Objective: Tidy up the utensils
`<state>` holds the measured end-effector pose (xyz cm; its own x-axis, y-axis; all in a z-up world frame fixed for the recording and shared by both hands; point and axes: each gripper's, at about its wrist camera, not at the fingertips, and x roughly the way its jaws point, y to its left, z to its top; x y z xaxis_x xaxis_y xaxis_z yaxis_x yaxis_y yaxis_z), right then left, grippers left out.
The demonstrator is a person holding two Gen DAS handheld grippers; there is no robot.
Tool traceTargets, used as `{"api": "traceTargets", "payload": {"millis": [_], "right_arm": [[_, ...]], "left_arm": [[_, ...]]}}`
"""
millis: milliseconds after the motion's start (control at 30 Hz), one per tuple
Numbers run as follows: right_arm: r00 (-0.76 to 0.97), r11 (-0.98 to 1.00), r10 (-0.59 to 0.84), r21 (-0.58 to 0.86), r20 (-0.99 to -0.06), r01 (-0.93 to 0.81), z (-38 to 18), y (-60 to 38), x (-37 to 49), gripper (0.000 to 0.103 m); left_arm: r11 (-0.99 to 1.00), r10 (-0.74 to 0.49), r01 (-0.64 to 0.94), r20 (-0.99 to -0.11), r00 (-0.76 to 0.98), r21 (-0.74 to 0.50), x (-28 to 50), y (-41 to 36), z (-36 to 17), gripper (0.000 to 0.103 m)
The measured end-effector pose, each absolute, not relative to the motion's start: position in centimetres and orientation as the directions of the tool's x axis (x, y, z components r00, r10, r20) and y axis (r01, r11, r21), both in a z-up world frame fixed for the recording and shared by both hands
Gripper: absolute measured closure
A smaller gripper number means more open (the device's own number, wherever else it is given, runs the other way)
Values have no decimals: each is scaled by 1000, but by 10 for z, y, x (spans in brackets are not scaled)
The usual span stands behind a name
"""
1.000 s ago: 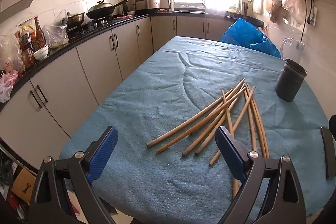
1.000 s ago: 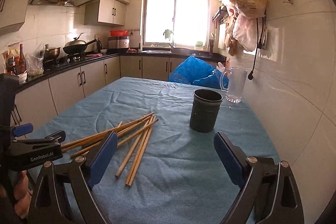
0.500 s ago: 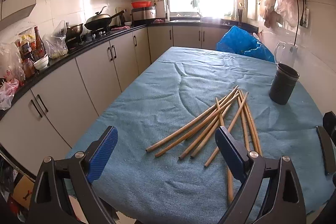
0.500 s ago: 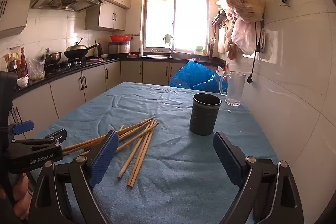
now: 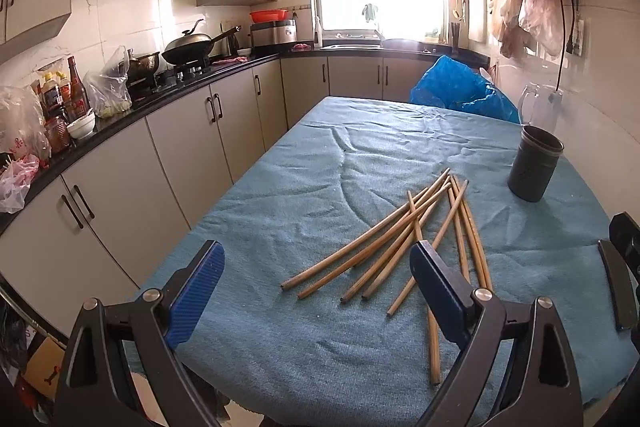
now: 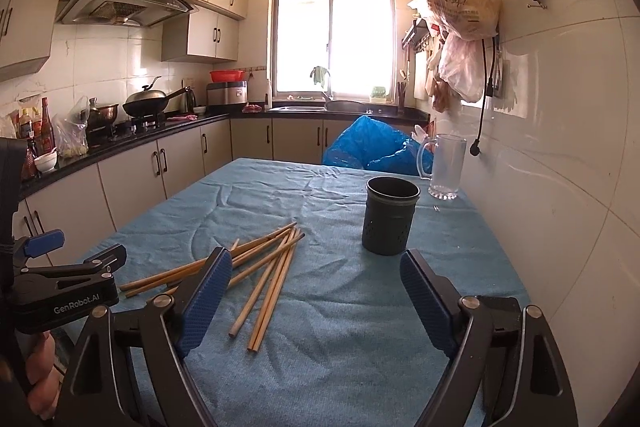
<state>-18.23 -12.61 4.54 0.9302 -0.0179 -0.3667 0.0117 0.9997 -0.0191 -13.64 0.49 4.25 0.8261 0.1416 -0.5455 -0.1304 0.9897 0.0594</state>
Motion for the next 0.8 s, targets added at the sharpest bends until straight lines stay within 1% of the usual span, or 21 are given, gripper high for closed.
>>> {"api": "traceTargets", "payload": {"millis": [300,600,800], "right_arm": [[923,1000,-14,-16,-384,9,42,-127,-177,14],[908,1000,-9,-7,-418,7,34,-128,-167,14],[889,1000,-3,4,-457,5,25,-130,-156,14]], "left_arm": [[990,142,-130,-552,822,61,-136,5,42,10],[990,138,-124,-589,797,64,-122,6,32,10],[991,129,-115,-621,773,63,-110,5,22,10]]}}
